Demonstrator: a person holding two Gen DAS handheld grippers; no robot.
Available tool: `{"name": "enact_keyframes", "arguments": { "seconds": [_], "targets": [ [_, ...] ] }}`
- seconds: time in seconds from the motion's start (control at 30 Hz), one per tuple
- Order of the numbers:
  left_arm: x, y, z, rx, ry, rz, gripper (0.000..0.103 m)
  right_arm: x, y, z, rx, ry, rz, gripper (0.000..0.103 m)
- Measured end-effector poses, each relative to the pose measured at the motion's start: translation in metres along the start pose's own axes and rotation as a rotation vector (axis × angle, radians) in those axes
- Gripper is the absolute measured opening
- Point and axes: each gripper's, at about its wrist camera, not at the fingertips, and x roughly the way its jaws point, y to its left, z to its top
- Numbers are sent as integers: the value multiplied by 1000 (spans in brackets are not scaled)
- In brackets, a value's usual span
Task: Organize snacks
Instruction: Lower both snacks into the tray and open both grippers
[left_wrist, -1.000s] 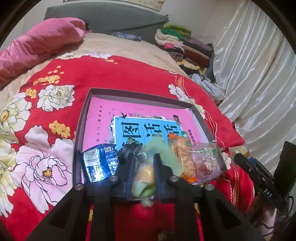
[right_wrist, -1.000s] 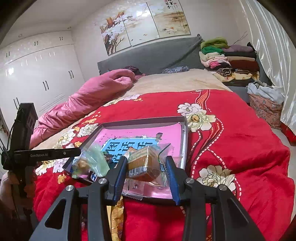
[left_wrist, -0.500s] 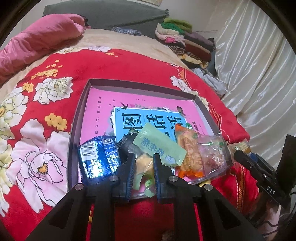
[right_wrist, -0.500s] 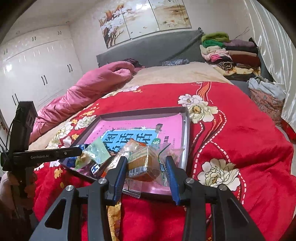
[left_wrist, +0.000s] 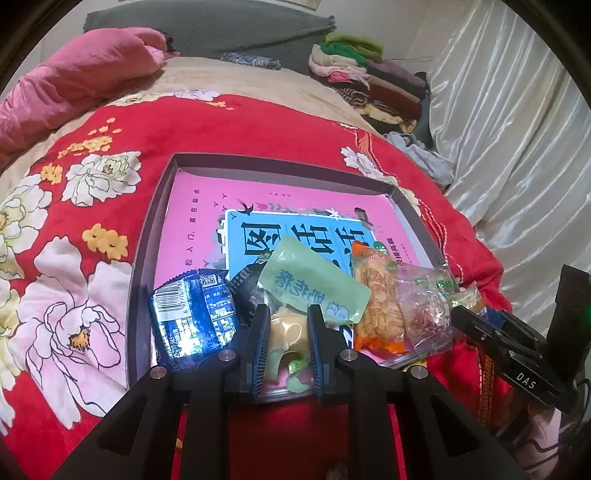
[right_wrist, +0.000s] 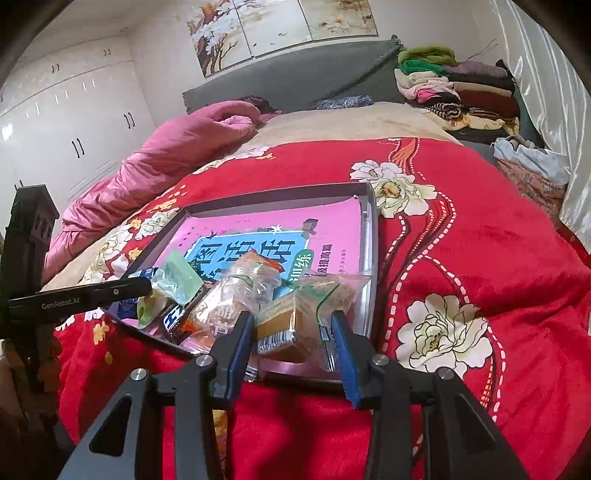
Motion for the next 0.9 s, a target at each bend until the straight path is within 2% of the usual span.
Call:
{"name": "enact_keyframes", "arguments": {
  "seconds": [0.2, 0.27, 0.37, 0.43, 0.53, 0.77, 0.9],
  "targets": [
    [0, 1, 0, -5, 7, -3, 21, 0, -1, 1, 5, 0, -7, 45],
    [0, 1, -1, -5, 11, -6, 21, 0, -2, 1, 3, 2, -16, 52],
    [-1, 1, -2, -7, 12, -5, 23, -1, -3, 1, 10, 0, -13, 53],
    [-2, 2, -3, -12, 15, -5, 27, -1, -4, 1, 12, 0, -20, 55],
    [-4, 3, -3, -21, 13, -7, 40, -3, -4, 1, 12, -5, -19, 56],
    [-13, 0, -3, -16, 1, -17, 52, -8, -2, 1, -4, -14, -40, 57],
    [-20, -4, -3, -9, -6, -24, 58, -14, -3, 2, 6, -39, -21, 57]
  ]
}}
